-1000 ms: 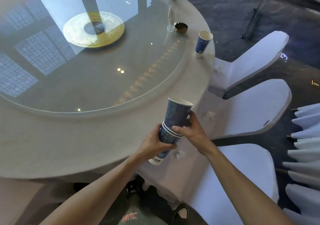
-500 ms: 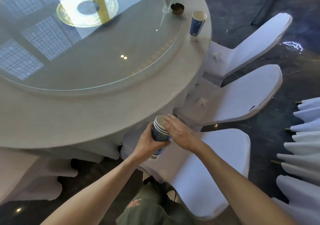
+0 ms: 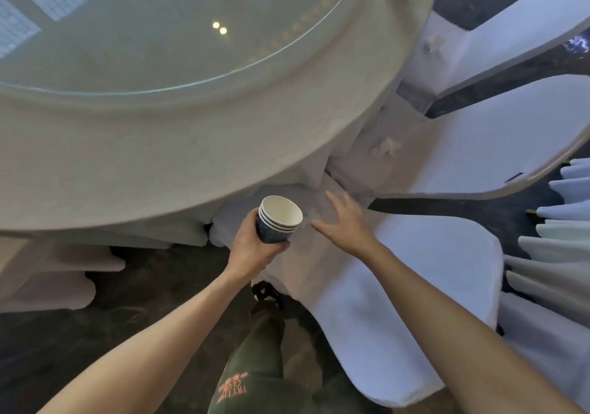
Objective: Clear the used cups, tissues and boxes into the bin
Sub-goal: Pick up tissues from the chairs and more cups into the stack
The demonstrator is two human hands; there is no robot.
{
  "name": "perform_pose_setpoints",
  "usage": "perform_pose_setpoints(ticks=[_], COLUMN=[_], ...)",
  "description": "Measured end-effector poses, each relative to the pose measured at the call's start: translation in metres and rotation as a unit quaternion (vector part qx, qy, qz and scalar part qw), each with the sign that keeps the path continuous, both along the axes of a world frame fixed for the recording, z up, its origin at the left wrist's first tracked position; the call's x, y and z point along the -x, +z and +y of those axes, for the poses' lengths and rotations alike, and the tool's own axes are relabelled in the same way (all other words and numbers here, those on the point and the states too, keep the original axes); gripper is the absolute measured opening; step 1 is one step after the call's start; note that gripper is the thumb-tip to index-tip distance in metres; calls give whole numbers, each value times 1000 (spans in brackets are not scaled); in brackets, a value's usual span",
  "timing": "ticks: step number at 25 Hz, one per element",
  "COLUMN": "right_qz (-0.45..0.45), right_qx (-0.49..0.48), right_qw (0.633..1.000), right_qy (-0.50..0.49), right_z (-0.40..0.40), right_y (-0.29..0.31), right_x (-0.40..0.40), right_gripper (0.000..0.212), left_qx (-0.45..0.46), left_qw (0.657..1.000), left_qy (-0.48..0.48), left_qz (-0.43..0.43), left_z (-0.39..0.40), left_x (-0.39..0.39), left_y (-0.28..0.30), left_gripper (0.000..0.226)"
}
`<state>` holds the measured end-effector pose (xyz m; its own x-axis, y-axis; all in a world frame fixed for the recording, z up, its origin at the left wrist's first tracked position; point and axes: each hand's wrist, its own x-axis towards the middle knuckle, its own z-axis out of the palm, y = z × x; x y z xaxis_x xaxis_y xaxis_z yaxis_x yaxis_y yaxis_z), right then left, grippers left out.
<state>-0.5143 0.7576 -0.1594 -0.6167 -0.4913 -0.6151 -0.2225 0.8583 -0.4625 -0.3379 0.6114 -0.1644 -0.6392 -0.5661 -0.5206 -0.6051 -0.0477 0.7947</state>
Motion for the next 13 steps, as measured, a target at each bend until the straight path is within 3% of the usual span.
perform_pose_setpoints(ticks=[2, 4, 9, 13], right_qz=[-24, -25, 10, 48], right_qx=[-30, -52, -131, -141], right_qw=[999, 997, 979, 967], right_qy=[13, 48, 154, 209], right_z=[-5, -14, -34, -31], right_y=[-37, -83, -199, -260], right_x=[6, 13, 19, 16], right_gripper=[107, 113, 96, 84], left_qx=[0, -2, -16, -30], left_qw=[1000, 1000, 997, 997], left_qy=[1, 2, -1, -21], left_qz=[-16, -30, -71, -65], left_z=[-3, -1, 12, 16], left_x=[-11, -20, -32, -17], left_y=[-18, -38, -101, -136], left_gripper=[82, 80, 83, 87])
